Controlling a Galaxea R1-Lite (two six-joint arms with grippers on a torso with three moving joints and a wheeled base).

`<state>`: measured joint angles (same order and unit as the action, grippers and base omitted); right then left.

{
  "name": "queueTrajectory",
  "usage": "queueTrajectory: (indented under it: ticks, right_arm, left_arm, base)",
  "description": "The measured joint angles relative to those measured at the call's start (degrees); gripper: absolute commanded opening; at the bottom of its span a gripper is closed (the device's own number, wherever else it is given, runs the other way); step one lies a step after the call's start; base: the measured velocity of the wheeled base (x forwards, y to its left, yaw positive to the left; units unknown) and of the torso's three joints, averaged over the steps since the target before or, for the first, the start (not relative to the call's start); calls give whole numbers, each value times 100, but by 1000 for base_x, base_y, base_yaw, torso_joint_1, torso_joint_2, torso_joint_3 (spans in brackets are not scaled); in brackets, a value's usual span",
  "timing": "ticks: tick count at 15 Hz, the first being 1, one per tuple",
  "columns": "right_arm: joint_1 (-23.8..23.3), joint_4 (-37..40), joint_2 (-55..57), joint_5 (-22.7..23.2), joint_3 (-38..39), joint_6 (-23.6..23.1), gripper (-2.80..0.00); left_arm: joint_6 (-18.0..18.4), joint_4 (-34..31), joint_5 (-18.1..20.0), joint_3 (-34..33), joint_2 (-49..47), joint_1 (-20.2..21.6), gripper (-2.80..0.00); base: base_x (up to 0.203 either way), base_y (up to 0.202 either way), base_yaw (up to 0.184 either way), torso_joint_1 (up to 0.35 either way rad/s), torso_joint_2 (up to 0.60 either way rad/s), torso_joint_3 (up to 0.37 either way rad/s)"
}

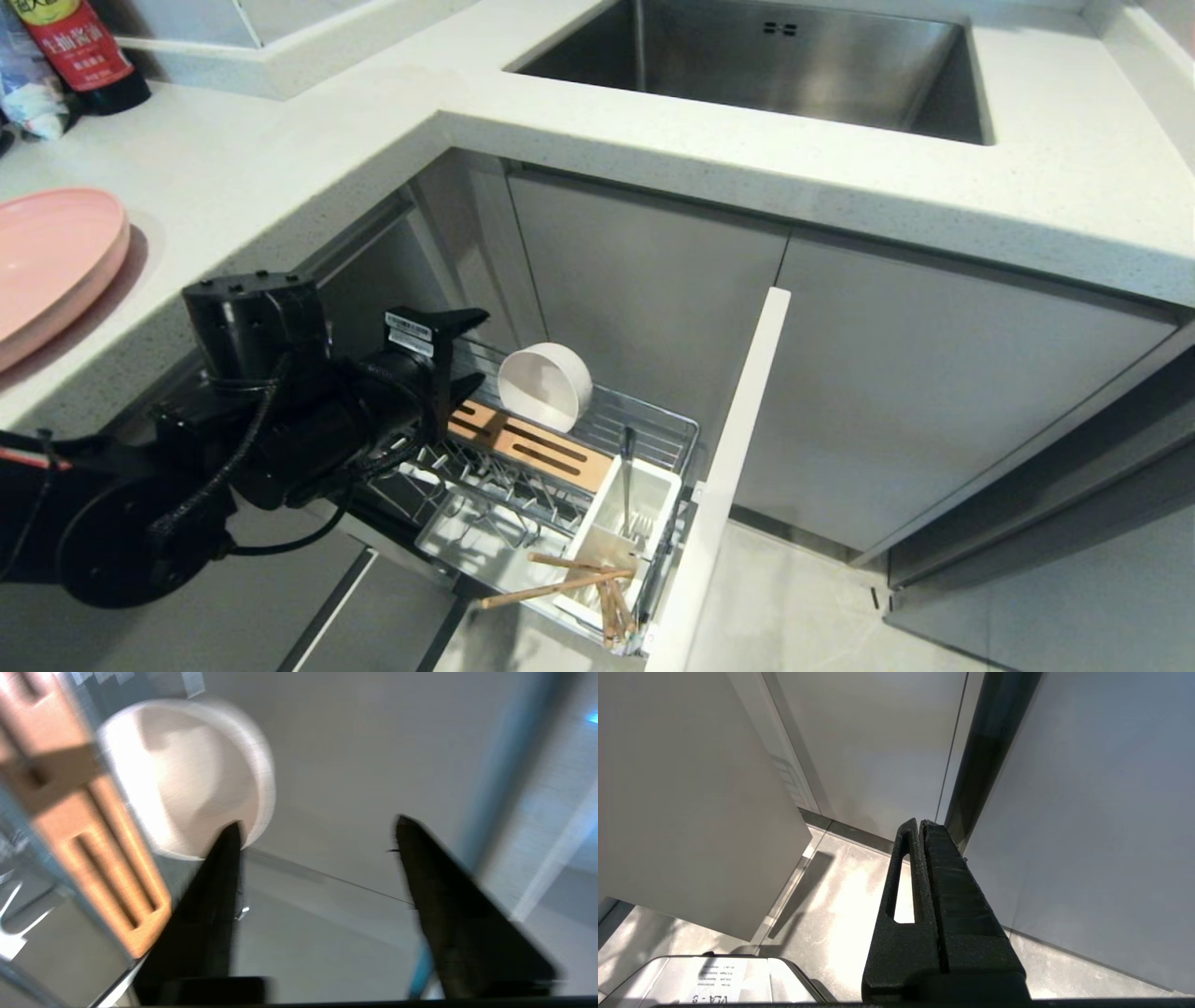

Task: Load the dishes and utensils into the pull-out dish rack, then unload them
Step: Pick up the plate and place it in the cupboard

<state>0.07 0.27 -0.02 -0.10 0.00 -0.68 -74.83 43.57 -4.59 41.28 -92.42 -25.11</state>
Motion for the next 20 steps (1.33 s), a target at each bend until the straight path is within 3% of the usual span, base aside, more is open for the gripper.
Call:
queueTrajectory:
  ticks: [3,5,8,11,13,15,17,20]
  right_arm:
    - [0,-2,0,0,0,0,-280]
    - [0,0,0,2,0,0,-280]
    - [0,0,0,0,0,0,-280]
    - [0,0,0,0,0,0,-280]
    - [0,0,0,0,0,1,-280]
    - [0,0,0,0,0,0,-280]
    - [0,2,0,1,0,0,-280]
    - [0,0,0,2,0,0,-280]
  left_arm:
    - [459,22,-200,240,397,-46,-280]
    - [1020,20,-255,495,692,-212,-280]
    - [2601,23,-269,826,1106,-811,-280]
    - [4698,-125,-290,1183,1354,-1139,-280]
    - [5944,-681,-644,1809,1450,-1125,-280]
    - [6826,-1651,-1339,2550,1521,-921,-280]
    - [7167,-2736,-1895,2987,1583,-495,-280]
    - [7159,-4371,-2139,3801,1654,134,-280]
  base:
    - [0,0,0,0,0,0]
    - [0,0,0,0,0,0]
    - [0,0,0,0,0,0]
    - [0,0,0,0,0,0]
    - [0,0,0,0,0,0]
    - [0,0,0,0,0,0]
    - [0,0,0,0,0,0]
    - [0,0,0,0,0,0]
